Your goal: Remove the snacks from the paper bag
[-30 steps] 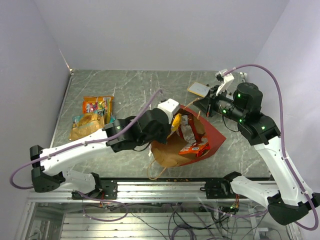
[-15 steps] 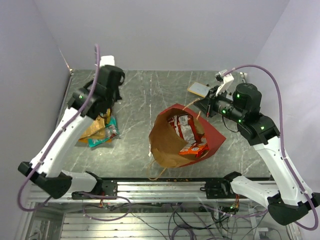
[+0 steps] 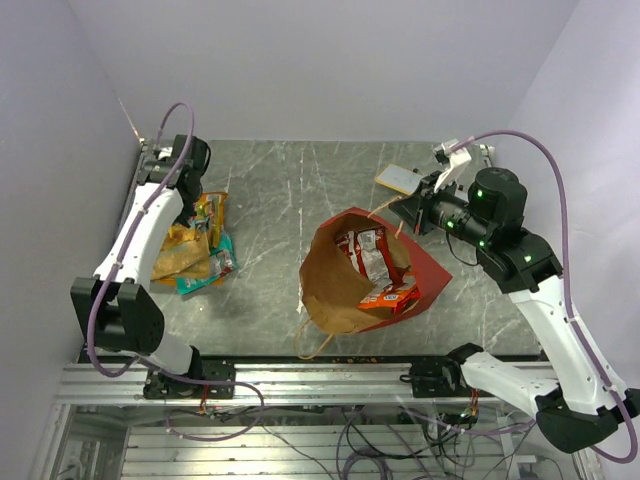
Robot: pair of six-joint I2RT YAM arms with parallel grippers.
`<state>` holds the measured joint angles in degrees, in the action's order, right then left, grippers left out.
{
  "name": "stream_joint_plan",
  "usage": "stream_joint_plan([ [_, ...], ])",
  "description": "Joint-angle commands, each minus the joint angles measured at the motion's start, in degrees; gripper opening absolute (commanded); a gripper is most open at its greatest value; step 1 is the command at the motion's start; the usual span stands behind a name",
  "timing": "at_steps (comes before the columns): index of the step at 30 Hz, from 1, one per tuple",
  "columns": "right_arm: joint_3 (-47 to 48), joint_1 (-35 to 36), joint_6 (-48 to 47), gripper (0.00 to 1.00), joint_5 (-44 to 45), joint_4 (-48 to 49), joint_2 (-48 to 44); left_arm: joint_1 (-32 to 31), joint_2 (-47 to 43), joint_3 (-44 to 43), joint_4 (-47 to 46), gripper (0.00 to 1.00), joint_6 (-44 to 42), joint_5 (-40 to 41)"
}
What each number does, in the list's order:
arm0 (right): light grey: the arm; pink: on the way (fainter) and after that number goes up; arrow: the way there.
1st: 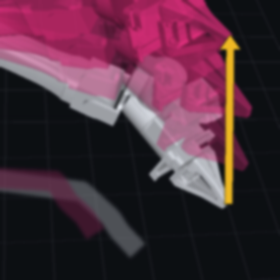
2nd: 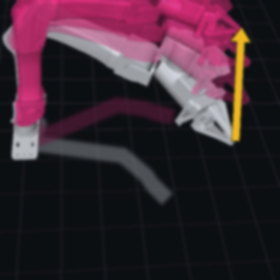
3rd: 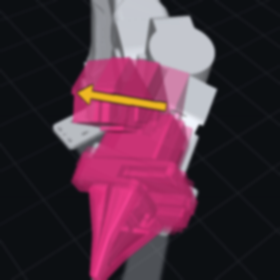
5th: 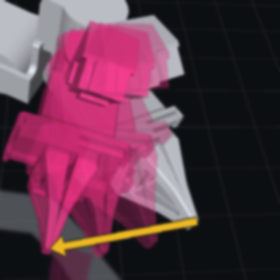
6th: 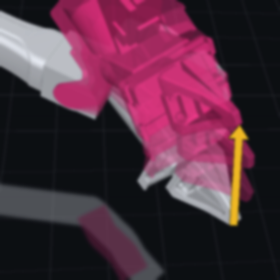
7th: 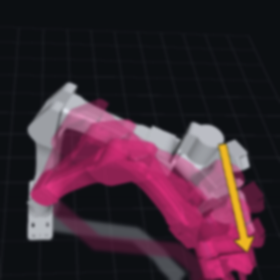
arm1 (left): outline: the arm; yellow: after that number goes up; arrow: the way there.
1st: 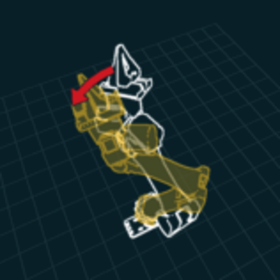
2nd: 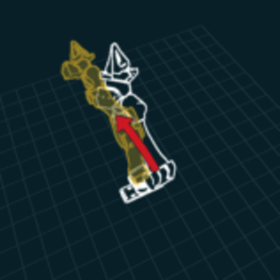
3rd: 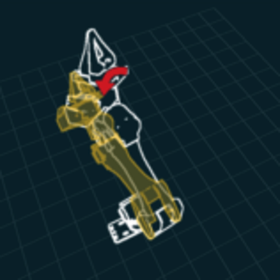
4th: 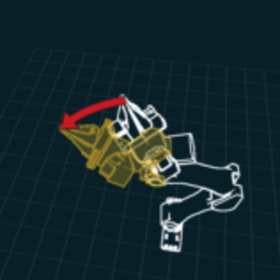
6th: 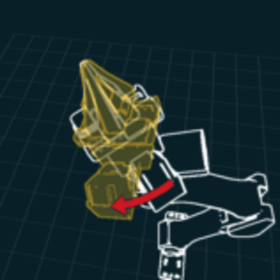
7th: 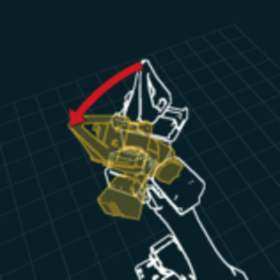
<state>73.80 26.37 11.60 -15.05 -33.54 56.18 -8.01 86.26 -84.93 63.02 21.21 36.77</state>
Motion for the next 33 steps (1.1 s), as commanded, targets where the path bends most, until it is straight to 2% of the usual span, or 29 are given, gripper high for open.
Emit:
stream_joint_plan([
  [1,-0.6,0.0,0.1,0.0,0.1,1.2,-0.8,-0.1,1.0,4.9,-1.0,0.07,-1.7,-5.3],
  [7,-0.9,0.0,0.1,0.0,-0.7,1.3,-0.8,-0.1,4.1,10.0,-6.2,0.07,-3.0,-6.8],
  [10,-0.7,0.1,0.0,0.0,-0.9,0.9,-0.6,-0.1,5.9,10.1,-8.0,0.08,-4.4,-12.1],
  [12,-0.7,0.0,0.1,0.0,-0.8,0.9,-0.8,-0.1,6.1,9.9,-8.5,0.16,-4.7,-15.2],
  [16,-0.6,0.0,0.0,0.0,-0.5,0.8,-1.0,-0.2,3.6,10.1,-8.6,0.39,-3.9,-18.1],
  [18,-0.6,0.1,-0.1,0.0,0.0,0.5,-1.1,-0.2,2.1,10.3,-8.7,0.45,-3.8,-20.3],
  [25,-0.6,0.0,-0.3,0.0,0.3,0.6,-1.0,-0.2,-2.3,8.1,-7.4,0.59,-2.5,-25.7],
  [33,-0.9,0.1,0.1,0.0,-0.7,1.0,-0.7,-0.2,-7.5,7.7,-9.5,0.65,0.4,-32.2],
])
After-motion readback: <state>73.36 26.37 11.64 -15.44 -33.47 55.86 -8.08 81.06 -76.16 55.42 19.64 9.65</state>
